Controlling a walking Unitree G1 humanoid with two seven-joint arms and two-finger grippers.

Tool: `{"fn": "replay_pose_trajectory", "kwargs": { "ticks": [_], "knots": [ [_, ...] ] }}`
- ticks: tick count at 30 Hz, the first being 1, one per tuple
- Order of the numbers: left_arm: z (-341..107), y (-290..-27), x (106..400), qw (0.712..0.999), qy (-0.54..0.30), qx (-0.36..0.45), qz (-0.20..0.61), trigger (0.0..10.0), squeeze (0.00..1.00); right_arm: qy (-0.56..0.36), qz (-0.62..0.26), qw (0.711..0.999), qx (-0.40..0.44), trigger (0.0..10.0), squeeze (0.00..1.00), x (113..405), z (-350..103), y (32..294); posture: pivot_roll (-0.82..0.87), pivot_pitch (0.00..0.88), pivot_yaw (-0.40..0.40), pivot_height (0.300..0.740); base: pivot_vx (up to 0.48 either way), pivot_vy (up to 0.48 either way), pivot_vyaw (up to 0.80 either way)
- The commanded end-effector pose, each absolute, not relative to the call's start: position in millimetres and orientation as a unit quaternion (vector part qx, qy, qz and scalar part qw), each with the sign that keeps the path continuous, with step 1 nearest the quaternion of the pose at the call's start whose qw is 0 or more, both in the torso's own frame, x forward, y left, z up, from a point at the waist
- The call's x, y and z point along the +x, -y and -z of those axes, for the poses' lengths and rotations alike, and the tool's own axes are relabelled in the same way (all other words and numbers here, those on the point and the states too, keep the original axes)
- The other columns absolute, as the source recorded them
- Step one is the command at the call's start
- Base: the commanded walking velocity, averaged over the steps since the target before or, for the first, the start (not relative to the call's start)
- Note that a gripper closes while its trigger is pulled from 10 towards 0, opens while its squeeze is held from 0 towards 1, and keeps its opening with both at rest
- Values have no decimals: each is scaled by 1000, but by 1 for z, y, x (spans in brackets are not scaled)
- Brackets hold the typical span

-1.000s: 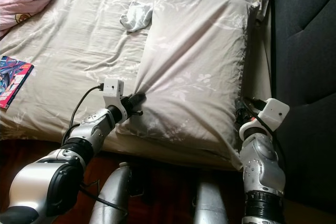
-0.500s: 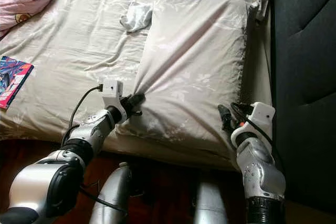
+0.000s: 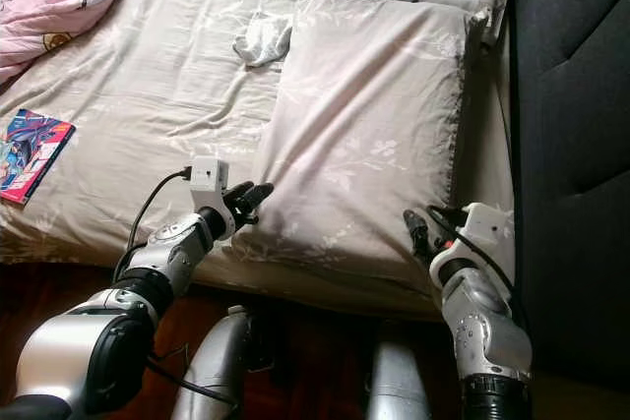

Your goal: Clean up the room

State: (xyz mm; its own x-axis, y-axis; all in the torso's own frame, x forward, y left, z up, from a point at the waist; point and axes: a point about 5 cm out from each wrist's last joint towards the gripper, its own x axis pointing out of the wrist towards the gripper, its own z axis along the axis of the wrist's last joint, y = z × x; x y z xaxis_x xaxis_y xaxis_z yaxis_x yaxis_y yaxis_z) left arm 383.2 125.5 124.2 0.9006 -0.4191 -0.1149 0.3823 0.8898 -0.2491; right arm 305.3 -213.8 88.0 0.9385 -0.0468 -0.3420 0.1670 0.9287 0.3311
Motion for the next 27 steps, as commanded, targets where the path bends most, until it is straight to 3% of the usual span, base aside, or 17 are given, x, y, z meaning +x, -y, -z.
{"fn": "replay_pose_trajectory", "kwargs": {
  "ticks": [1, 8, 9, 23, 24, 27],
  "knots": [
    [-112, -135, 377, 968, -97, -120, 196, 10000, 1000, -194, 62, 962, 182, 10000, 0, 297, -70, 213, -183, 352, 86, 659, 0, 0, 0],
    [-112, -155, 373, 974, -78, -118, 178, 10000, 1000, -179, 72, 962, 195, 10000, 0, 303, -62, 213, -148, 365, 96, 659, 0, 0, 0],
    [-112, -158, 373, 975, -74, -118, 176, 10000, 0, -179, 71, 962, 195, 10000, 0, 304, -61, 212, -138, 367, 100, 659, 0, 0, 0],
    [-123, -171, 359, 977, -41, -109, 181, 10000, 0, -211, 54, 956, 194, 10000, 0, 313, -32, 196, -56, 404, 123, 659, 0, 0, 0],
    [-125, -173, 356, 977, -40, -108, 180, 10000, 0, -218, 56, 955, 192, 0, 0, 313, -28, 194, -47, 411, 126, 659, 0, 0, 0],
    [-126, -175, 353, 977, -41, -105, 179, 10000, 0, -228, 54, 953, 190, 0, 0, 314, -24, 190, -38, 421, 130, 659, 0, 0, 0]
  ]
}}
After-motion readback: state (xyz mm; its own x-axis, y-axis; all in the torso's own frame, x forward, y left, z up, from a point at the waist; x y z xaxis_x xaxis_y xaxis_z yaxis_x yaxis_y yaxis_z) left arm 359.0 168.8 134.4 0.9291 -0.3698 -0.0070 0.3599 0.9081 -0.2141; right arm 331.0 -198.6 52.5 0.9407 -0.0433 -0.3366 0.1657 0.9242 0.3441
